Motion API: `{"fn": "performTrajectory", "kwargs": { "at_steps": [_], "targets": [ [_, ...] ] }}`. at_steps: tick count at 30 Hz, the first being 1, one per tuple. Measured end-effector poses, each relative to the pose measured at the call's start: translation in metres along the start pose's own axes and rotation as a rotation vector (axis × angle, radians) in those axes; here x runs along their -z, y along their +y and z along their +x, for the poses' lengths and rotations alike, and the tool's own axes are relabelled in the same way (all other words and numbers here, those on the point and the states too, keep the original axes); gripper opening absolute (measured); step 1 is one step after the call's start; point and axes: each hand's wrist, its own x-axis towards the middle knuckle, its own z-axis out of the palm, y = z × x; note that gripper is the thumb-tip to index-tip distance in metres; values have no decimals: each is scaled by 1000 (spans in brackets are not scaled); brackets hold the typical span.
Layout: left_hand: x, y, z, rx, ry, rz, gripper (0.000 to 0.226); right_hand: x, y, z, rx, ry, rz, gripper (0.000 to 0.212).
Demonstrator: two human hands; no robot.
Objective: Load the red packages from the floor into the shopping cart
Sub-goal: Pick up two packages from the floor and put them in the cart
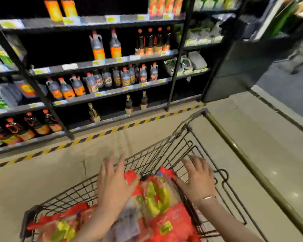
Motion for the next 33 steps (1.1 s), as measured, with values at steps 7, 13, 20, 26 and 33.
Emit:
{"fn": "performTrajectory", "kwargs": {
  "at_steps": [7, 13, 20, 26, 33],
  "targets": [
    [66, 118, -5, -502, 57, 162, 76, 113, 40, -24, -67, 299, -96, 61],
    [76, 236, -47, -810, 84, 180, 77, 203, 103, -79, -249, 472, -172, 61],
    [44, 373, -150, -1137, 94, 101, 79, 280, 209, -196, -472, 590, -265, 64],
    [2, 483, -285, -1449, 15, -12, 73, 323, 305, -342, -720, 697, -348, 61],
    [-56, 573, -444, -1745, -130, -112, 72, 347, 381, -510, -1025, 771, -441, 64]
  ]
}}
